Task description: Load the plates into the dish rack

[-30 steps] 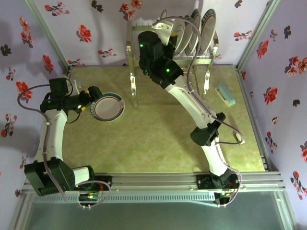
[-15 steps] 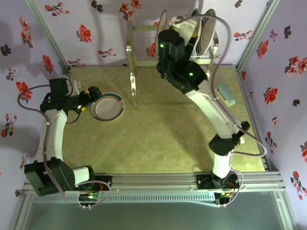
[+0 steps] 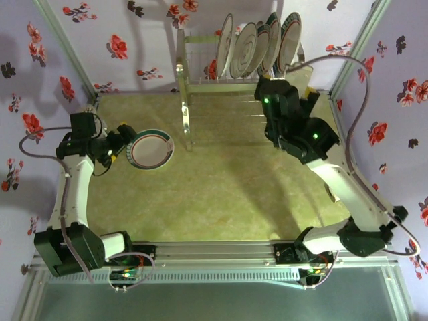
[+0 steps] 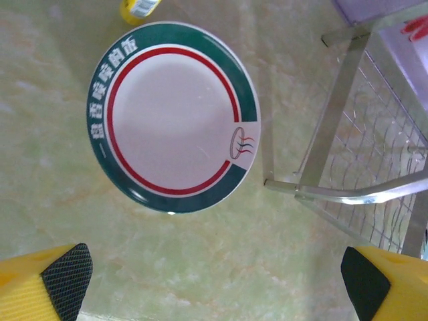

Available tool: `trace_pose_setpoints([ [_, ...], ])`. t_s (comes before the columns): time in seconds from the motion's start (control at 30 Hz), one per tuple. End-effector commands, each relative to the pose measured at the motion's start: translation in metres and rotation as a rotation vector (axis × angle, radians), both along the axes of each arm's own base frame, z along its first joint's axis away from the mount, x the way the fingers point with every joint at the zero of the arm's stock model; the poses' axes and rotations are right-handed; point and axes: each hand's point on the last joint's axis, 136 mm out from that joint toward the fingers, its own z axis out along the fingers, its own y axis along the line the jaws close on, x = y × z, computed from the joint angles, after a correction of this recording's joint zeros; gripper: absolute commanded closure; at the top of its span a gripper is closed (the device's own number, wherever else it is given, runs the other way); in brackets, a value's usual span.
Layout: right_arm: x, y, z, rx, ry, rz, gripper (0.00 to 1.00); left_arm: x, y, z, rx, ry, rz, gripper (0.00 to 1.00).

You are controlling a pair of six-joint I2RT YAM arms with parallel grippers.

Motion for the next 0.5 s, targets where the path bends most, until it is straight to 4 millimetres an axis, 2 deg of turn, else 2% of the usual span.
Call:
trace_pose_setpoints([
  [0.0,-0.022,-0.015,-0.036,0.005,0.088,0.031,0.01,-0.005,0.003,-0.012,-0.050,0.024,0.116,0.00],
  [0.17,-0.048,-0.028,-0.089,0.003,0.176,0.109,0.01,0.000,0.006,-0.036,-0.137,-0.003,0.261,0.00],
  [0.3,-0.066,-0.030,-0.128,-0.001,0.242,0.195,0.01,0.003,0.013,-0.054,-0.080,0.007,0.308,0.00],
  [0.47,-0.088,-0.026,-0.180,0.082,0.322,0.282,0.01,0.008,0.021,-0.078,-0.030,0.016,0.352,0.00],
])
